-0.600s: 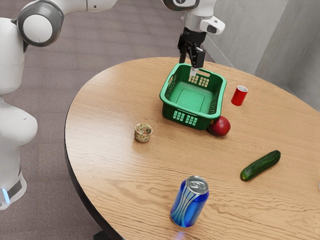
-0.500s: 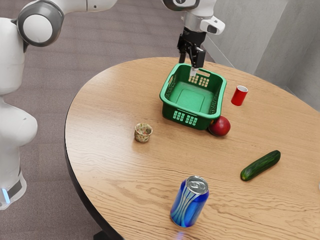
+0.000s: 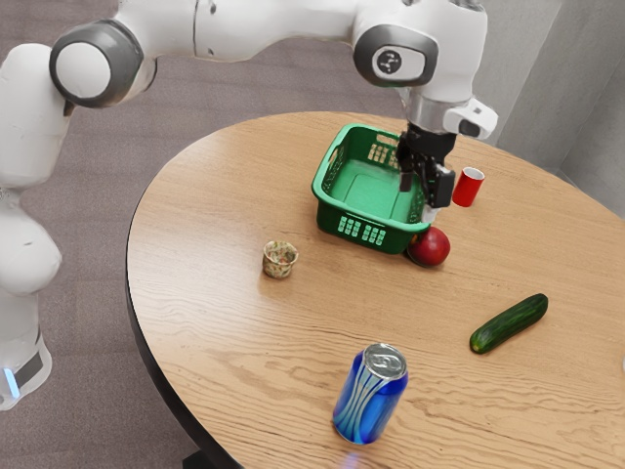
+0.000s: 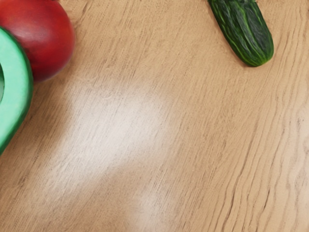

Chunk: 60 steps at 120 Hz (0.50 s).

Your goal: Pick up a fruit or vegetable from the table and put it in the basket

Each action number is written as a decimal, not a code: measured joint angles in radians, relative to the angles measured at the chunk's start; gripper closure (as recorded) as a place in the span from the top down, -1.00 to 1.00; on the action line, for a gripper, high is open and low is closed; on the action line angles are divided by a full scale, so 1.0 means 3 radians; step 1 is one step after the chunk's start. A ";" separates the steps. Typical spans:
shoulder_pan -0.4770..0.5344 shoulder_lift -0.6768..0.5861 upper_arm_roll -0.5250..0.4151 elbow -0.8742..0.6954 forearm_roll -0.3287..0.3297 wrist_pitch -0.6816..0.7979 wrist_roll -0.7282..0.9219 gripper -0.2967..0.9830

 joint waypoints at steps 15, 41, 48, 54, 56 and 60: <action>-0.0587 0.0146 0.0465 0.0198 0.0010 0.0135 -0.0313 0.54; -0.0769 0.0215 0.0580 0.0265 -0.0060 0.0465 -0.0879 0.54; -0.0788 0.0224 0.0624 0.0263 -0.0085 0.0524 -0.1050 0.54; -0.0836 0.0238 0.0648 0.0262 -0.0063 0.0565 -0.1204 0.54; -0.0858 0.0246 0.0653 0.0262 -0.0045 0.0579 -0.1252 0.54; -0.0896 0.0276 0.0659 0.0262 -0.0010 0.0612 -0.1344 0.54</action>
